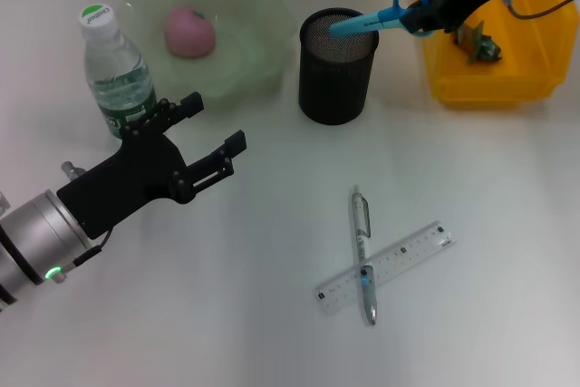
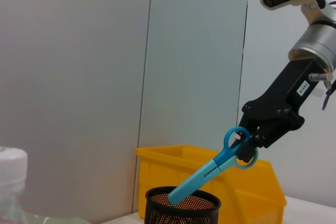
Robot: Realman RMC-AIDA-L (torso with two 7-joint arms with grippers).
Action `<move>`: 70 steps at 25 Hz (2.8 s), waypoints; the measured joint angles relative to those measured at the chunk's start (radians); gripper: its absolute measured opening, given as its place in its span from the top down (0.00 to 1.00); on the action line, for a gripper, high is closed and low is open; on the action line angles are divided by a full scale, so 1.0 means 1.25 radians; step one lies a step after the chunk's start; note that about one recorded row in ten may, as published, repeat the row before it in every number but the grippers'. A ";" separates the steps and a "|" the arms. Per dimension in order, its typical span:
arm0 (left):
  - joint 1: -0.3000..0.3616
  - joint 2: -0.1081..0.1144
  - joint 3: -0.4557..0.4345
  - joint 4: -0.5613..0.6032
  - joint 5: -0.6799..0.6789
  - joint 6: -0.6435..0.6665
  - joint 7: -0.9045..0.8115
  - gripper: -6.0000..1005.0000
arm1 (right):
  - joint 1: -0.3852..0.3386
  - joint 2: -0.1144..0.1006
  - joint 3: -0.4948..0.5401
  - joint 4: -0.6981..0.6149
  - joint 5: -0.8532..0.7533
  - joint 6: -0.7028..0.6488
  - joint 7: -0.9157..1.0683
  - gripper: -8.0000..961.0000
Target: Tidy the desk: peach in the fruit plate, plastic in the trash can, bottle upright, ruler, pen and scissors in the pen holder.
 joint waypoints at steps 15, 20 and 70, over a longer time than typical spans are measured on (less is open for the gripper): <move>-0.006 0.000 0.000 -0.008 0.002 -0.010 0.001 0.20 | 0.059 0.018 -0.043 0.067 -0.081 0.069 0.064 0.86; -0.006 0.000 0.000 -0.008 0.002 -0.011 0.001 0.20 | 0.052 0.027 -0.043 0.047 -0.066 0.070 0.063 0.86; 0.037 0.036 0.399 0.246 0.036 0.153 -0.247 0.20 | -0.123 -0.058 -0.023 0.217 0.338 -0.326 -0.454 0.26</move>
